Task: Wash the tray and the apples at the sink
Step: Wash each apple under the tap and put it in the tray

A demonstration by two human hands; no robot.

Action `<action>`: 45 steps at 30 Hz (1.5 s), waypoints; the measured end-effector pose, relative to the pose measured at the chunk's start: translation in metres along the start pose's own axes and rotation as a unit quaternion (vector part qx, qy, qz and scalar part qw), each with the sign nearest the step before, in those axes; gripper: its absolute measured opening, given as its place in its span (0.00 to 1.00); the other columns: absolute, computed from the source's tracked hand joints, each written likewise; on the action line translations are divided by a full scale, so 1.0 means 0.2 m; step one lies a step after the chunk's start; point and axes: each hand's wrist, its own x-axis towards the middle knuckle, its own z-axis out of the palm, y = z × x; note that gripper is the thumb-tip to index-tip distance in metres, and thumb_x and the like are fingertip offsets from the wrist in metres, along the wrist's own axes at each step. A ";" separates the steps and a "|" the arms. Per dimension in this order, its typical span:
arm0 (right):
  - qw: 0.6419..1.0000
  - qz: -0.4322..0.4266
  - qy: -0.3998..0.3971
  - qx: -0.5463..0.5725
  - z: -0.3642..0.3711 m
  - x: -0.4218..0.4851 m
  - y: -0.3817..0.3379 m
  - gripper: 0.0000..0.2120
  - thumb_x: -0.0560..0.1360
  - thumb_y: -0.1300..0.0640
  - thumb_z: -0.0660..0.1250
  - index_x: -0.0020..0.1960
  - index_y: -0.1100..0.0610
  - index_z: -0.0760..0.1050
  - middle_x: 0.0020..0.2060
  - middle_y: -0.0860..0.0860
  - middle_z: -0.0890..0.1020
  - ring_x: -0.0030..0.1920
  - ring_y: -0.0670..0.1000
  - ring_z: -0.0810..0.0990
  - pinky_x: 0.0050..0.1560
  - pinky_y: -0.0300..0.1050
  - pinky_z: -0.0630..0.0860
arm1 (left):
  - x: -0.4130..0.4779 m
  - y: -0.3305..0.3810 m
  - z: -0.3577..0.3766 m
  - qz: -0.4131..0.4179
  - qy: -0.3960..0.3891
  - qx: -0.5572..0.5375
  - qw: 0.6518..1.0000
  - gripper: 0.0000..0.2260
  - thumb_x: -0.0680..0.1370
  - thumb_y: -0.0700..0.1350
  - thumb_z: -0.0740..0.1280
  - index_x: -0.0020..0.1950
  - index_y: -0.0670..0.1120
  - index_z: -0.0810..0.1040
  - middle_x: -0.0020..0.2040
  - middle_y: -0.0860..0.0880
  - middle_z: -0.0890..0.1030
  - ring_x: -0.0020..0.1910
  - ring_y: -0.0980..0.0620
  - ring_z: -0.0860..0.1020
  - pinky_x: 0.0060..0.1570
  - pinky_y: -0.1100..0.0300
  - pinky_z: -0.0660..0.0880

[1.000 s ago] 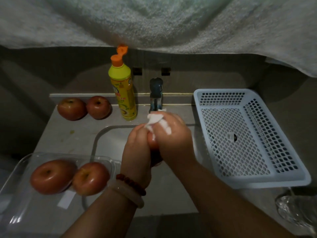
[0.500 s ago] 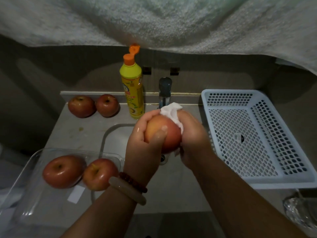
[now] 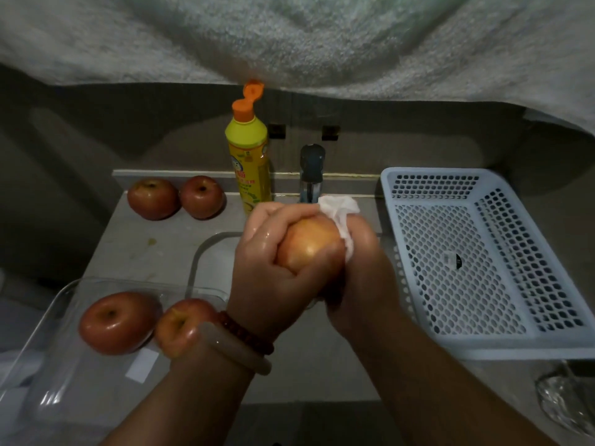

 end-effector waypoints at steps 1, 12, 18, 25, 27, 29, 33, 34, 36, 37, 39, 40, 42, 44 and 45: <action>1.000 -0.005 0.011 -0.017 0.01 0.00 0.00 0.20 0.70 0.44 0.63 0.60 0.47 0.77 0.54 0.53 0.83 0.52 0.57 0.83 0.48 0.61 0.81 | 0.00 0.01 0.02 -0.043 0.011 -0.026 0.999 0.19 0.68 0.58 0.69 0.57 0.58 0.71 0.57 0.53 0.74 0.54 0.63 0.74 0.46 0.73 0.73; 0.948 -0.244 0.019 -0.202 0.03 -0.06 0.03 0.12 0.75 0.43 0.60 0.56 0.31 0.73 0.56 0.38 0.78 0.55 0.43 0.79 0.47 0.44 0.81 | 0.01 0.00 0.02 -0.136 0.011 -0.149 0.979 0.20 0.66 0.59 0.69 0.58 0.60 0.75 0.60 0.58 0.76 0.54 0.61 0.77 0.44 0.67 0.78; 0.965 -0.200 0.069 -0.158 0.05 -0.02 -0.04 0.14 0.73 0.49 0.61 0.57 0.46 0.77 0.53 0.49 0.81 0.54 0.47 0.80 0.47 0.46 0.80 | 0.04 0.00 0.04 -0.205 -0.063 -0.220 0.951 0.30 0.64 0.63 0.67 0.65 0.68 0.63 0.65 0.63 0.68 0.58 0.64 0.76 0.48 0.65 0.79; 0.677 -0.507 0.023 -0.533 -0.04 -0.04 0.07 0.18 0.80 0.43 0.56 0.63 0.53 0.69 0.61 0.56 0.69 0.63 0.61 0.72 0.64 0.50 0.70 | 0.05 0.04 0.02 -0.246 -0.080 -0.331 0.908 0.09 0.80 0.52 0.63 0.47 0.56 0.82 0.42 0.59 0.84 0.44 0.62 0.82 0.43 0.68 0.78; 0.765 -0.453 0.022 -0.457 -0.01 -0.05 0.05 0.18 0.78 0.43 0.60 0.62 0.51 0.72 0.62 0.54 0.72 0.63 0.52 0.74 0.61 0.43 0.72 | 0.05 0.02 -0.01 -0.168 -0.045 -0.256 0.951 0.07 0.77 0.47 0.65 0.53 0.56 0.78 0.48 0.60 0.83 0.49 0.63 0.81 0.42 0.70 0.76; 0.934 -0.258 0.056 -0.242 0.03 -0.05 -0.01 0.15 0.71 0.43 0.64 0.57 0.43 0.77 0.57 0.49 0.79 0.56 0.47 0.79 0.49 0.41 0.78 | 0.06 0.00 -0.01 -0.100 -0.064 -0.157 0.980 0.14 0.71 0.56 0.66 0.57 0.61 0.76 0.57 0.57 0.79 0.55 0.59 0.78 0.45 0.67 0.77; 0.981 -0.164 0.033 -0.101 0.03 0.00 -0.01 0.13 0.69 0.48 0.63 0.51 0.42 0.80 0.48 0.47 0.83 0.49 0.49 0.82 0.41 0.45 0.78 | 0.09 0.04 0.03 -0.164 0.003 -0.131 0.978 0.10 0.73 0.59 0.61 0.54 0.67 0.72 0.59 0.56 0.73 0.52 0.58 0.78 0.42 0.63 0.79; 0.959 -0.235 0.026 -0.153 0.05 -0.02 -0.01 0.13 0.70 0.48 0.63 0.53 0.43 0.80 0.50 0.48 0.82 0.51 0.49 0.81 0.45 0.46 0.79 | 0.12 0.05 0.04 -0.222 0.033 -0.200 0.954 0.07 0.76 0.59 0.60 0.52 0.64 0.73 0.55 0.55 0.76 0.47 0.58 0.80 0.37 0.65 0.78; 0.847 -0.397 0.003 -0.354 0.01 -0.04 0.04 0.15 0.75 0.47 0.63 0.58 0.51 0.77 0.56 0.55 0.77 0.56 0.53 0.78 0.51 0.52 0.78 | 0.15 0.06 0.03 -0.332 0.010 -0.379 0.864 0.18 0.80 0.60 0.56 0.42 0.53 0.80 0.41 0.52 0.82 0.36 0.57 0.82 0.34 0.62 0.79; 0.773 -0.453 -0.016 -0.444 -0.02 -0.03 0.06 0.16 0.76 0.46 0.63 0.59 0.53 0.75 0.57 0.56 0.74 0.58 0.56 0.76 0.54 0.54 0.76 | 0.11 0.04 0.10 -0.353 0.026 -0.411 0.840 0.24 0.80 0.60 0.56 0.36 0.48 0.83 0.34 0.48 0.83 0.34 0.54 0.82 0.35 0.60 0.79; 0.661 -0.527 -0.049 -0.532 -0.08 -0.02 0.07 0.16 0.76 0.47 0.63 0.61 0.53 0.72 0.59 0.56 0.70 0.60 0.59 0.72 0.60 0.54 0.72 | 0.00 0.05 0.08 -0.277 0.039 -0.135 0.950 0.21 0.80 0.52 0.62 0.37 0.39 0.84 0.38 0.41 0.84 0.38 0.49 0.83 0.40 0.58 0.79; 0.643 -0.541 -0.059 -0.539 -0.09 -0.01 0.07 0.17 0.76 0.47 0.63 0.61 0.54 0.71 0.59 0.55 0.69 0.61 0.58 0.71 0.61 0.53 0.71 | -0.01 0.04 0.08 -0.252 0.083 -0.002 0.964 0.13 0.80 0.45 0.65 0.47 0.37 0.83 0.46 0.41 0.84 0.44 0.49 0.83 0.45 0.60 0.79; 0.702 -0.504 -0.034 -0.501 -0.06 -0.01 0.07 0.16 0.77 0.46 0.61 0.61 0.52 0.72 0.58 0.55 0.72 0.59 0.56 0.74 0.58 0.51 0.73 | -0.01 -0.05 0.11 -0.097 0.054 0.095 0.989 0.09 0.80 0.41 0.62 0.52 0.40 0.81 0.52 0.50 0.83 0.50 0.57 0.80 0.53 0.71 0.74; 0.878 -0.346 0.046 -0.328 0.02 -0.02 0.03 0.14 0.73 0.46 0.62 0.57 0.47 0.76 0.54 0.52 0.78 0.54 0.51 0.79 0.49 0.48 0.77 | 0.06 -0.05 0.08 0.017 0.014 0.076 0.997 0.11 0.76 0.49 0.62 0.53 0.46 0.78 0.52 0.54 0.80 0.51 0.61 0.75 0.52 0.76 0.71; 0.954 -0.225 0.054 -0.190 0.06 -0.01 0.01 0.14 0.70 0.47 0.63 0.54 0.46 0.78 0.51 0.52 0.81 0.50 0.51 0.81 0.44 0.48 0.78 | 0.07 -0.05 0.00 0.013 0.009 0.063 0.998 0.11 0.75 0.52 0.61 0.54 0.51 0.77 0.53 0.56 0.79 0.51 0.61 0.75 0.49 0.73 0.73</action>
